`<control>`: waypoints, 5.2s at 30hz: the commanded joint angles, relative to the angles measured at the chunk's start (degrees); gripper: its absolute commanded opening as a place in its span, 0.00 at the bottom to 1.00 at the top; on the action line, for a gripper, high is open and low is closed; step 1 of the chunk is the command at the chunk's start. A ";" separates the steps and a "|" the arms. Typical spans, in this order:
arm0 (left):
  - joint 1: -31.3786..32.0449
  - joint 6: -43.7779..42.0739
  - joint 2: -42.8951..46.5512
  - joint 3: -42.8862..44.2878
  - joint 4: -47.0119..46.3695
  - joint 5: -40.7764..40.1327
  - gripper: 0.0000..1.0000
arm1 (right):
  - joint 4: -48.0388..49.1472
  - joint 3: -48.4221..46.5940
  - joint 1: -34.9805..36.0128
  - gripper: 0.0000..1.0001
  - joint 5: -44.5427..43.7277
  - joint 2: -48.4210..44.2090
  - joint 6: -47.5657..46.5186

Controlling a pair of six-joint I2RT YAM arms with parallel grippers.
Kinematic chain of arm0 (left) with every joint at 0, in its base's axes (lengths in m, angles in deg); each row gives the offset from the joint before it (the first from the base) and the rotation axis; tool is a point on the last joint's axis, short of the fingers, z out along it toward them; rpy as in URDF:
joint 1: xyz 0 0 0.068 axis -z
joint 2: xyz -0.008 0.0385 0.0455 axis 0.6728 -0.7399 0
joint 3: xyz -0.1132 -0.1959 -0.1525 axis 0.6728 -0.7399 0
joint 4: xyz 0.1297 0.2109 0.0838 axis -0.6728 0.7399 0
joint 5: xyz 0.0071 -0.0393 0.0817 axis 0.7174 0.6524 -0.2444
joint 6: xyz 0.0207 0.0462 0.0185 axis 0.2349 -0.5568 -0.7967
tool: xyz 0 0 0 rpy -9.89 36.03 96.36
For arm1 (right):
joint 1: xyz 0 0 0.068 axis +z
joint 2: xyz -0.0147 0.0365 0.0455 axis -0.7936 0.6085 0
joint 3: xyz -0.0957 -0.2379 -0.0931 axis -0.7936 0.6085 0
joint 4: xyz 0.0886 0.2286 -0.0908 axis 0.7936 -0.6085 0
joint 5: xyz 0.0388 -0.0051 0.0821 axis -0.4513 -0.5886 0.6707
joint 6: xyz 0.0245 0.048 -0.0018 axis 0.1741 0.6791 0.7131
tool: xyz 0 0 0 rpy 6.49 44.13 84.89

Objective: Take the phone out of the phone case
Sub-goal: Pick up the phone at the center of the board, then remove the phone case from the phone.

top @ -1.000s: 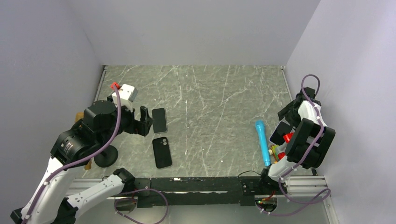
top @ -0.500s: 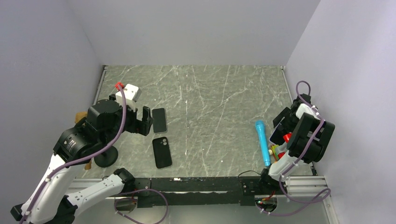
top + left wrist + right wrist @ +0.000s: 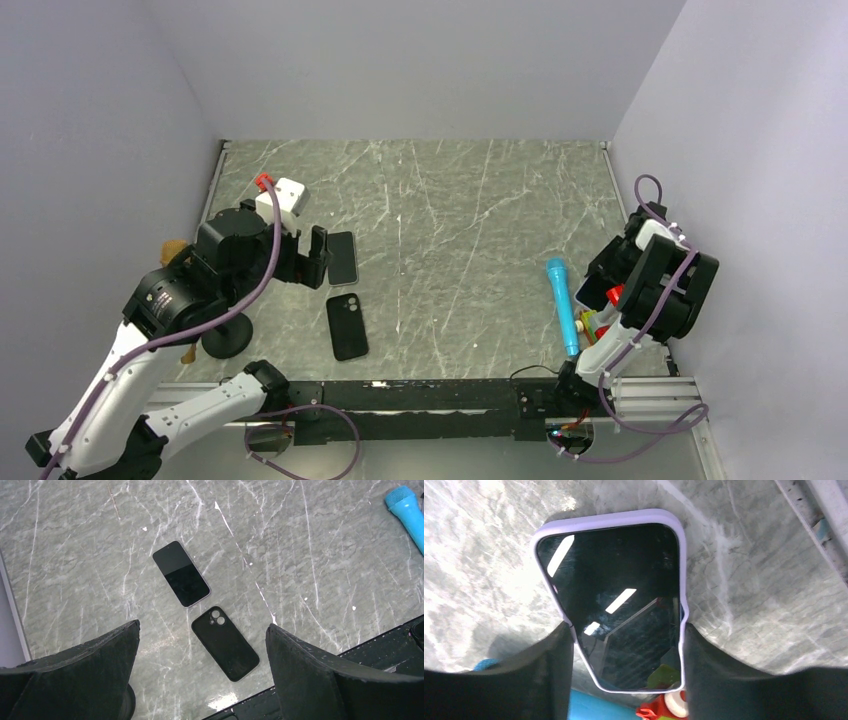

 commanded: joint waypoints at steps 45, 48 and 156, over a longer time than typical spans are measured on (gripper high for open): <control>2.91 36.26 -11.28 -8.05 -22.91 31.20 0.78 | 23.84 -1.27 53.18 0.00 26.43 -31.02 44.71; 6.14 37.60 -15.97 -5.34 -22.26 28.12 0.81 | 24.53 2.35 53.82 0.00 28.91 -32.14 46.70; -2.43 45.26 -15.19 -21.78 -76.52 67.42 0.00 | 97.78 13.73 43.48 0.00 72.89 -33.72 86.85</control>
